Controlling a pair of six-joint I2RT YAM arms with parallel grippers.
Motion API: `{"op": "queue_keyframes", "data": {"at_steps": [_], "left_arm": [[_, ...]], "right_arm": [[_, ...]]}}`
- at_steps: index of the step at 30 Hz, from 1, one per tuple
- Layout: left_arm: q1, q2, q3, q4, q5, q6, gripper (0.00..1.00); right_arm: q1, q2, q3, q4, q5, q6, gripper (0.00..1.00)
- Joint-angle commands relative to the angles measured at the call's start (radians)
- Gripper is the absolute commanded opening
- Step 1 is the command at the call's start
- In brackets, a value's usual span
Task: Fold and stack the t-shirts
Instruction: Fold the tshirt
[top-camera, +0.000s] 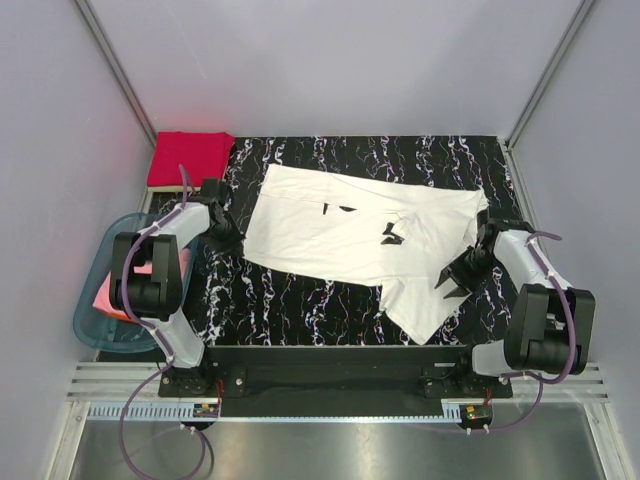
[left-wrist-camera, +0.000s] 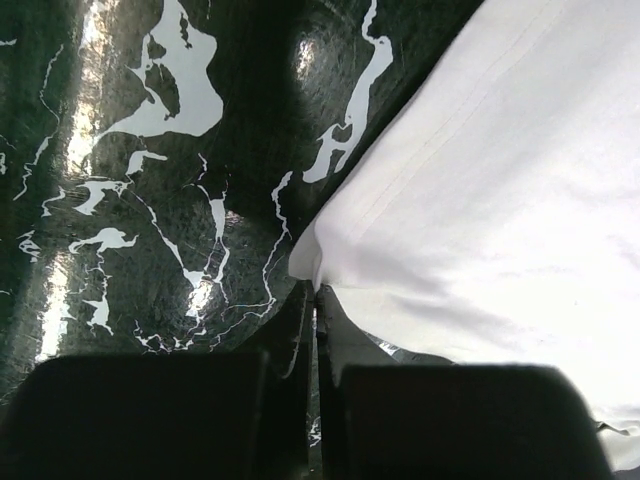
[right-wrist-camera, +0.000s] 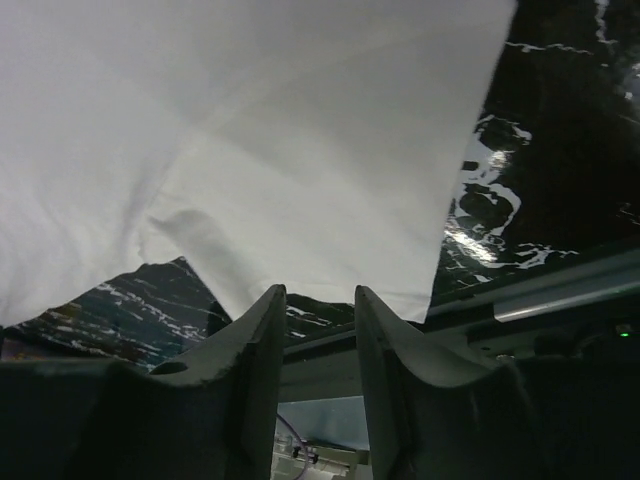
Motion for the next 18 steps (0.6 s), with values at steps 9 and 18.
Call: {"op": "queue_keyframes", "data": {"at_steps": [9, 18], "left_arm": [[-0.006, -0.022, -0.014, 0.049, 0.050, 0.019, 0.00], [-0.006, -0.025, 0.002, 0.049, 0.053, -0.002, 0.00]], "right_arm": [[-0.103, 0.049, -0.094, 0.009, 0.213, 0.114, 0.43], [-0.111, 0.035, -0.174, 0.166, 0.164, 0.154, 0.44]]}}
